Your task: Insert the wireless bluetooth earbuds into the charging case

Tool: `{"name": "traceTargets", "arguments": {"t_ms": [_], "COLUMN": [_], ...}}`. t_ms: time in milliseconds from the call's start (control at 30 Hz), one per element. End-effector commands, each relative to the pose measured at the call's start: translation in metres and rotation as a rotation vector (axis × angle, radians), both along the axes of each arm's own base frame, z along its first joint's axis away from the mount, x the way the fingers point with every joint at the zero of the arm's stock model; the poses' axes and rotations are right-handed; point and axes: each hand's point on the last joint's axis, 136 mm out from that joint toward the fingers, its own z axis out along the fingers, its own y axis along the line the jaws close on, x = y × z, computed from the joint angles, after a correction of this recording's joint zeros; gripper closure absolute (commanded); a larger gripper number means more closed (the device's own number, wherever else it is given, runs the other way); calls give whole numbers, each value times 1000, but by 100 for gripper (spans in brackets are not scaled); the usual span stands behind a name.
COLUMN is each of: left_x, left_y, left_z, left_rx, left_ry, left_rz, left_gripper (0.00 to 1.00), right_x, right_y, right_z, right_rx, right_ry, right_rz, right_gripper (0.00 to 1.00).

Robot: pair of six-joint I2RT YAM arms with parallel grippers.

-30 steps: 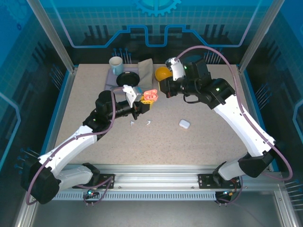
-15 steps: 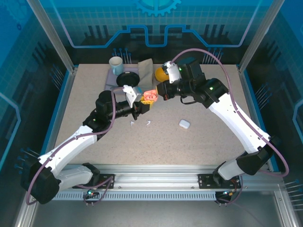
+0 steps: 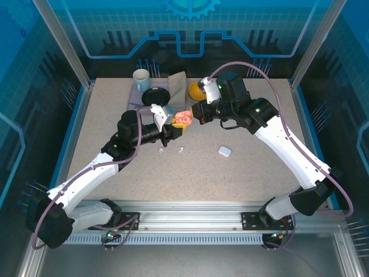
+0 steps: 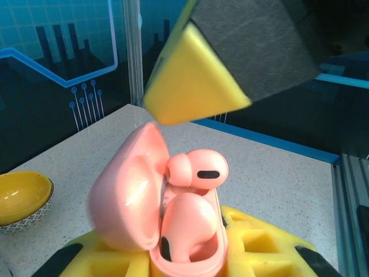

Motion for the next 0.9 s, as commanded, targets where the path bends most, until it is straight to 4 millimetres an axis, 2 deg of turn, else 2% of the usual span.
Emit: {"name": "traceTargets", "arguments": {"t_ms": [0, 200, 667, 867], "left_x": [3, 3, 3, 3], "left_y": [2, 2, 1, 2], "left_z": [18, 17, 17, 17], "left_rx": [-34, -33, -33, -34], "left_ry": [-51, -51, -47, -50], "left_rz": [11, 8, 5, 8], "left_gripper": [100, 100, 100, 100], "right_x": [-19, -22, -10, -14], "right_y": [1, -2, 12, 14], "right_z": [3, 12, 1, -4], "right_rx": [10, 28, 17, 3], "right_ry": [16, 0, 23, 33], "right_rz": [36, 29, 54, 76], "right_gripper": [96, 96, 97, 97]}}
